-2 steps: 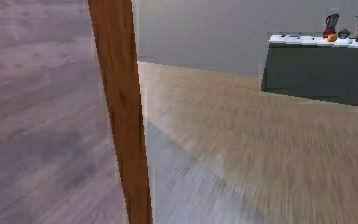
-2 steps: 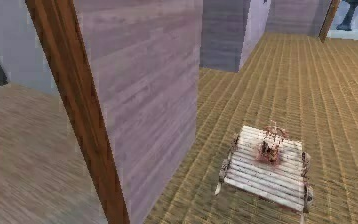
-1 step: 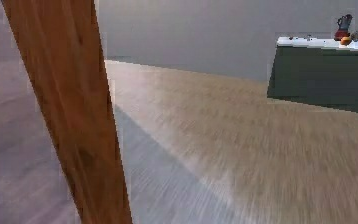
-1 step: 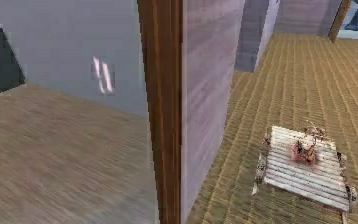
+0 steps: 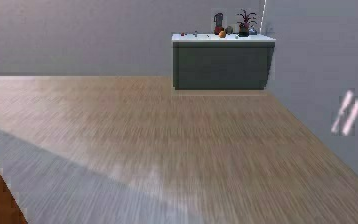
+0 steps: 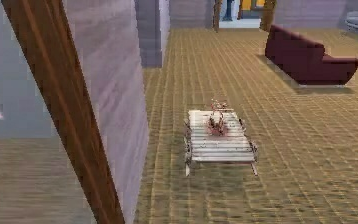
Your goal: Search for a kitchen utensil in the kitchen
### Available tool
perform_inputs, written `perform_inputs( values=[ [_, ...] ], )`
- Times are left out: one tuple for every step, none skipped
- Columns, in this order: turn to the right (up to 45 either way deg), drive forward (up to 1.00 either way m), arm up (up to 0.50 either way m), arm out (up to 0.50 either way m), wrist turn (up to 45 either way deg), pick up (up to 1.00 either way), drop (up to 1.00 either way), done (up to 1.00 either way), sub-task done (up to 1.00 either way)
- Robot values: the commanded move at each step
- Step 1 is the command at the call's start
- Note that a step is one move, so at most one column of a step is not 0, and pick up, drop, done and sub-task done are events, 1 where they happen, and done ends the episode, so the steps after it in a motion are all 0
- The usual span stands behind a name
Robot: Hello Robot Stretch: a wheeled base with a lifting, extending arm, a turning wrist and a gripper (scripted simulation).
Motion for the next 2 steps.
perform_inputs(
  values=[
    [0.0, 1.0, 0.0, 0.0, 0.0, 0.0, 0.0, 0.0, 0.0],
    [3.0, 0.0, 0.0, 0.0, 0.0, 0.0, 0.0, 0.0, 0.0]
  ],
)
